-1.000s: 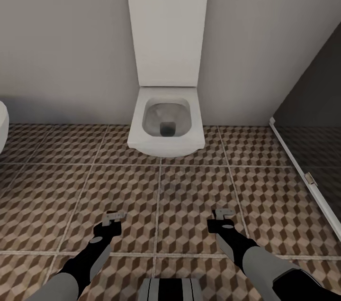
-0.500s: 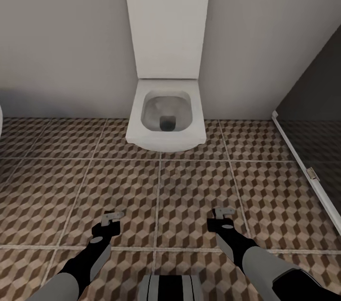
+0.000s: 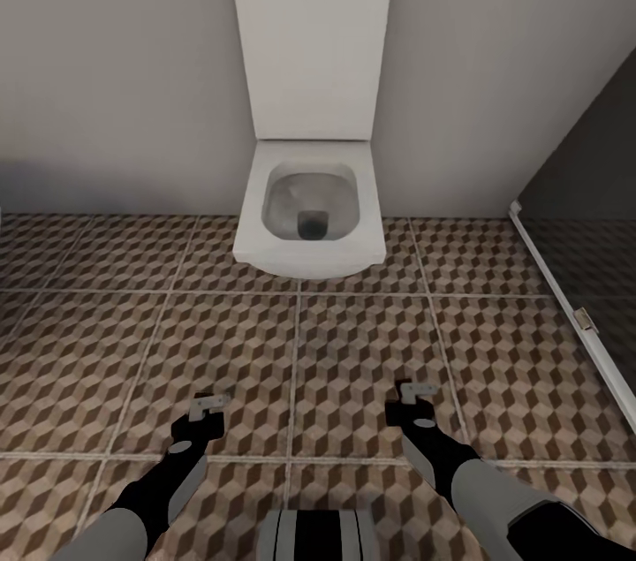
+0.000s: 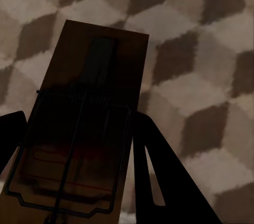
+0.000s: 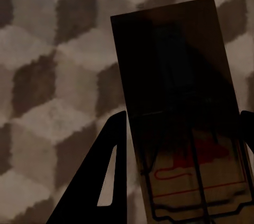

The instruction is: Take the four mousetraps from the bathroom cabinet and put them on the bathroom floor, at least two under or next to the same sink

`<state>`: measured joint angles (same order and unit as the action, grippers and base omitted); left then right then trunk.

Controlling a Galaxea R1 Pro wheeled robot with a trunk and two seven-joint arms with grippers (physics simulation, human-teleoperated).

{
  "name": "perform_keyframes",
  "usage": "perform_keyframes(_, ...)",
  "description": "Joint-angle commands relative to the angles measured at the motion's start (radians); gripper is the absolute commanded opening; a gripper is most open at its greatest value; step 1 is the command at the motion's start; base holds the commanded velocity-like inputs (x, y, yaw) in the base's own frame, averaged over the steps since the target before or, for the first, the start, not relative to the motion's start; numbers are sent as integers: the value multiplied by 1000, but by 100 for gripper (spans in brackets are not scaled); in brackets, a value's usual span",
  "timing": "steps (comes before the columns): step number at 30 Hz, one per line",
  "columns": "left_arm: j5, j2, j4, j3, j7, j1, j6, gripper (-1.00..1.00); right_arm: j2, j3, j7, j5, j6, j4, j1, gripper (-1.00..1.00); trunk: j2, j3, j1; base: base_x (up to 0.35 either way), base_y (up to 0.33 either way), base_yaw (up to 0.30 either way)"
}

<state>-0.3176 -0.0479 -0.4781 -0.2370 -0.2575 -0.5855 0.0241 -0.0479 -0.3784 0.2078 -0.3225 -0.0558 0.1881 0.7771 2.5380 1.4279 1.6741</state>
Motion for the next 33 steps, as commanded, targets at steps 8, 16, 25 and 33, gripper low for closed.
perform_keyframes(8,-8,-1,0,-9,-6,0,2,-100,0,-8,2,-12,-7,-1,1,-100,2,32,3,0,0,0)
perform_keyframes(16,-9,-1,-1,-8,-6,0,2,-100,0,-8,2,-12,-8,-1,1,-100,3,39,4,0,0,0)
perform_keyframes(25,-8,-1,-2,-8,-8,0,3,-100,0,-7,2,-12,-43,-2,1,-100,3,39,4,0,0,0)
perform_keyframes(33,-7,-1,-2,-5,-14,0,46,-100,-3,-6,3,-13,-76,-10,1,-100,3,39,4,0,0,0)
